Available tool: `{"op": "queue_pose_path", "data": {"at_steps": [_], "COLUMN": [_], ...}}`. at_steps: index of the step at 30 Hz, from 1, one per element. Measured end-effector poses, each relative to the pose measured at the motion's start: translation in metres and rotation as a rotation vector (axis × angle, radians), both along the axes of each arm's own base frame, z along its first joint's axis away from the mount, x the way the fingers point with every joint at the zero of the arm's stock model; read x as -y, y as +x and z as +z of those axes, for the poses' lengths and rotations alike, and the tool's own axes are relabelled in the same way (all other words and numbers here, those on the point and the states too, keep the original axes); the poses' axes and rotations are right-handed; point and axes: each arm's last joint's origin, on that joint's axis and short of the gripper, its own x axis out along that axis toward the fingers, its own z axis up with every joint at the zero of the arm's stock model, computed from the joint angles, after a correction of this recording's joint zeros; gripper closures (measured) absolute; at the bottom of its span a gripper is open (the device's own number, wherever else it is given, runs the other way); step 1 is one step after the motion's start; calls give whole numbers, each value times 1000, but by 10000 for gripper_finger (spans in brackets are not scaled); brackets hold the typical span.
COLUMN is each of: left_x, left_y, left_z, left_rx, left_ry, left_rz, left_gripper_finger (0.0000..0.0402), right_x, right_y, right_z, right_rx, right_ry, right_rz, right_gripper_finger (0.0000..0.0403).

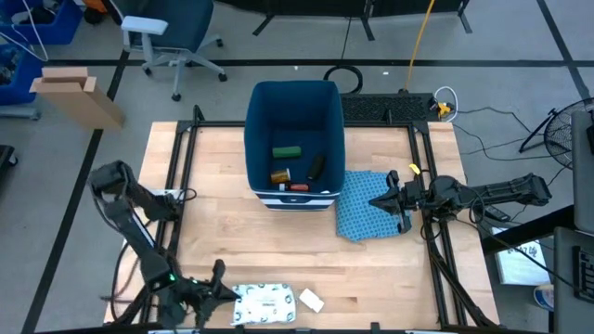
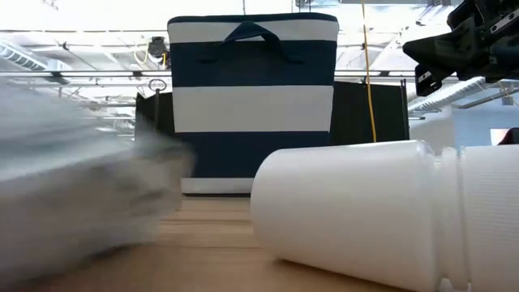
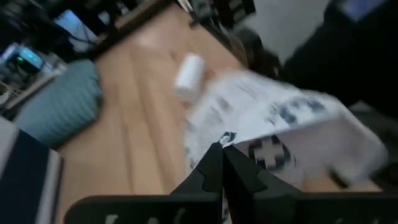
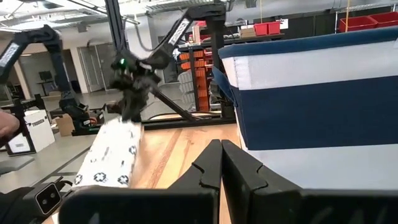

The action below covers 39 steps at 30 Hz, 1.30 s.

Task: Pick & place medical supplies in basket/bin
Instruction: Put the mailer bag into the blue bin

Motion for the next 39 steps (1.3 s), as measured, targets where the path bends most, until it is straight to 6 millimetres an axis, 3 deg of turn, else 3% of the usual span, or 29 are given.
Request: {"op": "queue_pose_path", "data": {"at_steps": [8,17,22,27,32,35,39], "left_x": [-34,-88,-103,-111,-122,-134,-152], "left_y": [-17,-32,-26,-3,10,4,-18], "left_z": [65,112,122,125,119,113,114], "left_rx": [117,191,140,121,312,352,394], "left_ry": [-111,-187,-204,-230,-208,-199,-224], "left_rz": [43,125,-71,-338,-489,-477,-439], "left_gripper_finger": [400,401,401,401,401,401,401], "right_x": [0,-1,-1,-1,-1,-1,-1], "right_y": [0,0,0,0,0,0,0], "right_z": [0,0,0,2,2,2,2], "right_rx": [0,0,2,20,25,24,24], "right_ry": [0,-2,-20,-35,-13,-9,-11], "right_rz": [7,15,29,26,28,30,31], "right_gripper_finger": [403,403,403,403,403,403,403]}}
